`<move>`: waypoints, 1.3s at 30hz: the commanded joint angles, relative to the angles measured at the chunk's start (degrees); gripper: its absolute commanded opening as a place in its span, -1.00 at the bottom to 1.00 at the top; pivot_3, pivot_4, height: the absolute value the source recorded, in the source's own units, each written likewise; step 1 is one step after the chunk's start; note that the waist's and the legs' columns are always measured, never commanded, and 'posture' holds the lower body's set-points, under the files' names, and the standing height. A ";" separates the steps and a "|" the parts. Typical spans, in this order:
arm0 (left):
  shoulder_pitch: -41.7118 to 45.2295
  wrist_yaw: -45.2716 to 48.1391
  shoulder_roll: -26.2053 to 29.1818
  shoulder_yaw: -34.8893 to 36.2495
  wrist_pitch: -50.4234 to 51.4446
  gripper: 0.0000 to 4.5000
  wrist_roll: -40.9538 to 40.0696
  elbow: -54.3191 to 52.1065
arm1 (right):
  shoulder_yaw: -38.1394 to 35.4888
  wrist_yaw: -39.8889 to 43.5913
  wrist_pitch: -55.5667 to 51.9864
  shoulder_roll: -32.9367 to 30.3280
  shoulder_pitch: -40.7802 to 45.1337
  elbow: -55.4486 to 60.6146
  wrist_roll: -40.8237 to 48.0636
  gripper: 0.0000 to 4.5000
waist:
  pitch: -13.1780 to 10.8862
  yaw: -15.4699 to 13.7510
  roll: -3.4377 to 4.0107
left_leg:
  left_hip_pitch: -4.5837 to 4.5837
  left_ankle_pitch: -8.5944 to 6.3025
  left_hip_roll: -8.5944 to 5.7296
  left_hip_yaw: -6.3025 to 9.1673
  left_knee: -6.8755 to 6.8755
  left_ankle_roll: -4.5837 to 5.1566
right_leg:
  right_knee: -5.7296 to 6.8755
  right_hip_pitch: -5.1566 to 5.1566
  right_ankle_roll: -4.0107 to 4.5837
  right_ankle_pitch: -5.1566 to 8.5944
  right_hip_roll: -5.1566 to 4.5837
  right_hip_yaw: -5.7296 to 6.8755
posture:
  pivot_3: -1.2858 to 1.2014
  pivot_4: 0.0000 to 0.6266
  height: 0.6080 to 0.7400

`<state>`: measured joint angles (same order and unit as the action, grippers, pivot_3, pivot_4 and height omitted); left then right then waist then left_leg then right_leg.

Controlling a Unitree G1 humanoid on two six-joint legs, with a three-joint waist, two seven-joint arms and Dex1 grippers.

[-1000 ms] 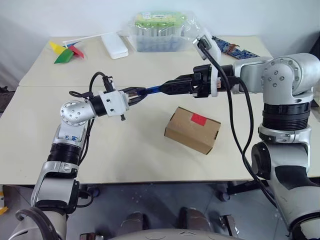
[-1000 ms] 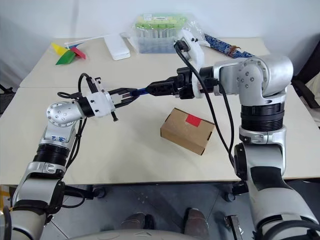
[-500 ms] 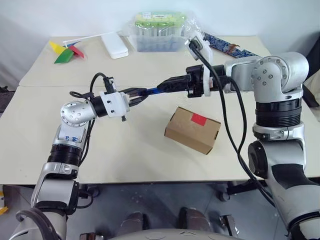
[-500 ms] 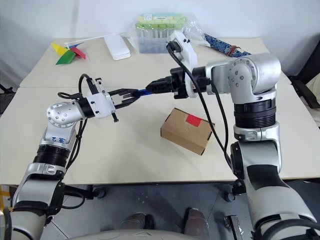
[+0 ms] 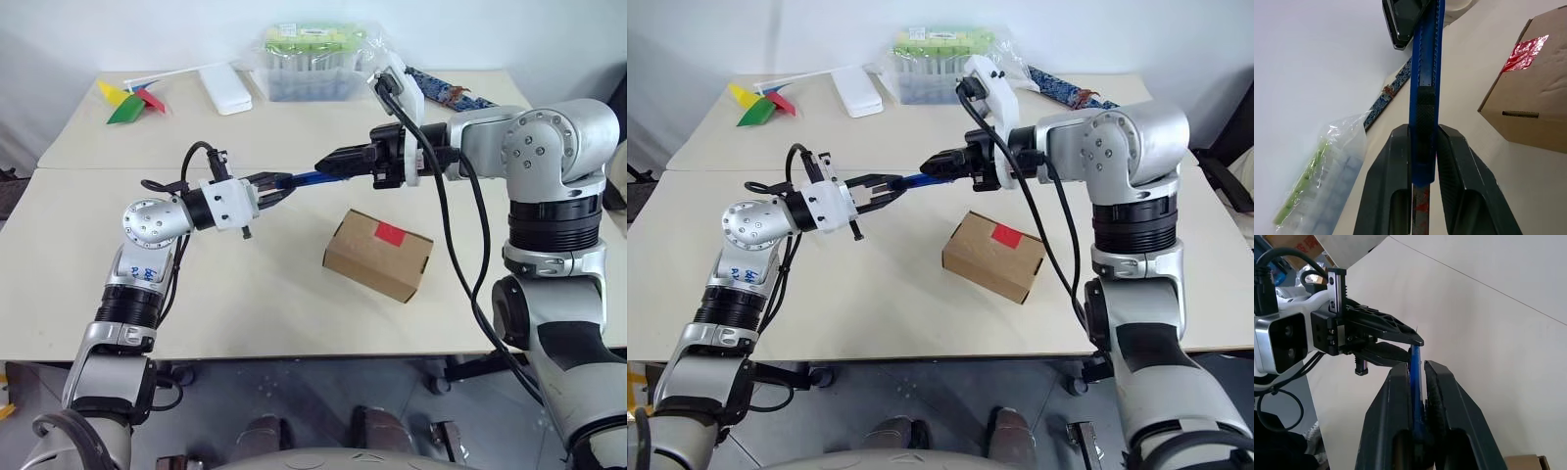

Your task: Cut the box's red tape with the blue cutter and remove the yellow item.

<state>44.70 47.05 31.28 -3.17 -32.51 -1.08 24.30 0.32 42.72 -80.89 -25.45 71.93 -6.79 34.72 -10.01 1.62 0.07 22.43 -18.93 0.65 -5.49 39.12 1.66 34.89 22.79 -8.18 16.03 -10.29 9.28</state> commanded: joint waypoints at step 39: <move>3.64 -3.00 1.61 0.87 -3.75 -0.81 0.61 5.20 | 2.03 3.38 4.28 -2.08 3.28 -6.33 0.65 0.08 | -0.02 -0.02 -0.03 | 0.00 0.00 0.01 -0.01 -0.02 0.00 | -0.04 0.00 0.00 0.00 0.01 0.00 | 0.03 -0.52 1.00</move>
<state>46.85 44.82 32.16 -3.20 -35.47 -0.25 30.22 3.78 45.68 -77.48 -27.84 73.21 -13.71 34.73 -10.02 1.60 0.04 22.44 -18.93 0.65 -5.50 39.09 1.66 34.85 22.79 -8.19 16.02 -10.29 9.29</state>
